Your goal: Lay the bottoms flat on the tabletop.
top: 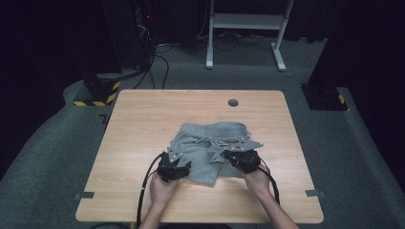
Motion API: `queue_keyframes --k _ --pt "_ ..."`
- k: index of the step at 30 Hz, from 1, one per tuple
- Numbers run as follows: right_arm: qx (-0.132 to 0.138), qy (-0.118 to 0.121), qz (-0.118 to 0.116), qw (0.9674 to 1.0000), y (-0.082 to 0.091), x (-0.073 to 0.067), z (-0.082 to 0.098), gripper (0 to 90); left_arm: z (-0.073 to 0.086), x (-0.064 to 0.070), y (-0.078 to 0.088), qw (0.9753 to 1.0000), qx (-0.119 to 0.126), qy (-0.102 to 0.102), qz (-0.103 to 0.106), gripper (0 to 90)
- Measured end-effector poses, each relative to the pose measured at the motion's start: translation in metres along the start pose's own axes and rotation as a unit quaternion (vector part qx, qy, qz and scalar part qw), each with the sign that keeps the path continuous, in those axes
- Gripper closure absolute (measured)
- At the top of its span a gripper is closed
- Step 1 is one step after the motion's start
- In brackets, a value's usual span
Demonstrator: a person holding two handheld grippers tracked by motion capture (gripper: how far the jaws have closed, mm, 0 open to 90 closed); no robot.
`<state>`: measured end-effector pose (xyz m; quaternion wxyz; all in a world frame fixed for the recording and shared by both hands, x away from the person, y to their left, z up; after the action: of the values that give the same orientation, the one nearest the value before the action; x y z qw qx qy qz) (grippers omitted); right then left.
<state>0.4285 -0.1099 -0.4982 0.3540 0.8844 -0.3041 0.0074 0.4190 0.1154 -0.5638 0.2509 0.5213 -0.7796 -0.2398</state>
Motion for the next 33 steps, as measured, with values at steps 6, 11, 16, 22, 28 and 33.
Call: queue_keyframes --k 6,11,16,22,28,33 --pt "-0.002 -0.008 0.01 0.9999 0.004 0.006 0.008 87.0 0.0 0.0 0.0 1.0 -0.001 0.0 0.001 34.5" --pt "-0.003 -0.019 0.025 0.9995 0.013 0.015 0.016 87.0 0.0 0.0 0.0 1.0 -0.001 0.001 0.001 34.5" --pt "-0.003 -0.034 0.044 0.9985 0.025 0.027 0.026 87.0 0.0 0.0 0.0 1.0 -0.001 0.001 0.001 34.6" --pt "-0.009 -0.052 0.064 0.9966 0.034 0.039 0.042 86.9 0.0 0.0 0.0 1.0 -0.001 0.0 0.001 34.6" --pt "-0.019 -0.068 0.076 0.9946 0.037 0.047 0.056 86.8 0.0 0.0 0.0 1.0 -0.001 0.001 0.0 34.6" --pt "-0.036 -0.072 0.069 0.9944 0.032 0.045 0.065 86.4 0.0 0.0 0.0 1.0 -0.001 0.002 0.0 34.6"
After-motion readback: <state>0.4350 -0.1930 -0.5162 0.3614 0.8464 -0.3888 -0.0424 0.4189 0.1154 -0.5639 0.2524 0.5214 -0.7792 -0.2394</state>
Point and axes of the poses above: each handheld gripper's, and its own axes: y roughly backward along the jaws, z roughly out of its underside, x roughly to its right, the point moved 6 cm from there along -y, roughly forward along the jaws, and after that the axes turned 12 degrees about y, right-handed, at the moved point
